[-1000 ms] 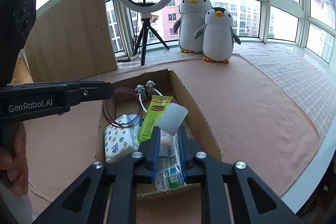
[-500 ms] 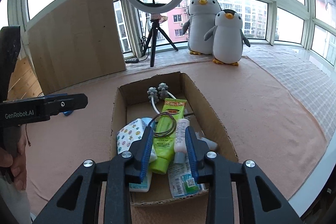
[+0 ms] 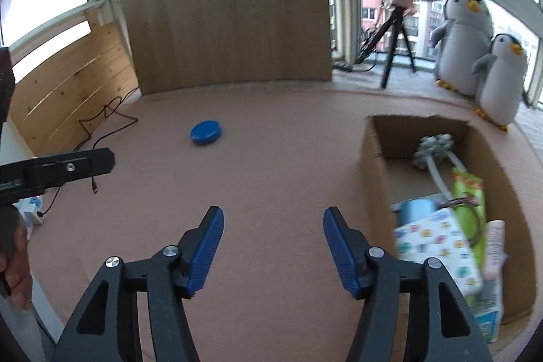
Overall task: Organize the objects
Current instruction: 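Move the right gripper to the blue round case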
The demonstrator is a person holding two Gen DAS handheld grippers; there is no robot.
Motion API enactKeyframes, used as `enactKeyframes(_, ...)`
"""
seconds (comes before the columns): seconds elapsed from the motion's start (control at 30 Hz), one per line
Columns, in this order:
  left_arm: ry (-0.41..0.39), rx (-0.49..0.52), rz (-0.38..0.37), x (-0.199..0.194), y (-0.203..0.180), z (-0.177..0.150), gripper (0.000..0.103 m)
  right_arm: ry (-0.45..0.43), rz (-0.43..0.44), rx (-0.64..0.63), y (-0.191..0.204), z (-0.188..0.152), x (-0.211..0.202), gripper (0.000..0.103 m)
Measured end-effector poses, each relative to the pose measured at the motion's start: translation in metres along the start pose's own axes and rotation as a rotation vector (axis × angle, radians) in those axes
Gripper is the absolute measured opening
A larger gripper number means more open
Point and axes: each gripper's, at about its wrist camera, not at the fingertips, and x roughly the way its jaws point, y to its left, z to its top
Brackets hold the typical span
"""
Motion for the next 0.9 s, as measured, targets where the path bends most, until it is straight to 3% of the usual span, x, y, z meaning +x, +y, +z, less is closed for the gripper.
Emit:
enactKeyframes(0.13,0.005,-0.110,0.066,-0.016,0.054,-0.025,0.077,0.164,0.052,-0.105,0.041,-0.002,0.087,0.060)
enactKeyframes(0.17,0.005,-0.145,0.077,-0.020,0.066,-0.031,0.077,0.134,0.036,-0.143,0.049,0.003,0.095,0.067)
enactKeyframes(0.23,0.004,-0.200,0.093,-0.026,0.085,-0.042,0.078,0.136,0.038,-0.206,0.065,0.016,0.115,0.071)
enactKeyframes(0.47,-0.003,-0.277,0.139,-0.038,0.122,-0.059,0.078,0.133,0.054,-0.266,0.093,0.082,0.186,0.073)
enactKeyframes(0.53,-0.008,-0.286,0.146,-0.042,0.129,-0.063,0.078,0.135,0.060,-0.269,0.097,0.090,0.195,0.070)
enactKeyframes(0.57,-0.010,-0.293,0.149,-0.045,0.132,-0.065,0.078,0.132,0.058,-0.270,0.097,0.093,0.198,0.060)
enactKeyframes(0.6,-0.010,-0.296,0.149,-0.047,0.134,-0.067,0.078,0.127,0.063,-0.267,0.097,0.096,0.198,0.043)
enactKeyframes(0.73,0.006,-0.303,0.149,-0.043,0.133,-0.066,0.078,0.126,0.077,-0.284,0.099,0.086,0.187,0.043)
enactKeyframes(0.9,0.031,-0.276,0.124,-0.027,0.120,-0.061,0.078,0.137,0.112,-0.309,0.111,0.036,0.143,0.043)
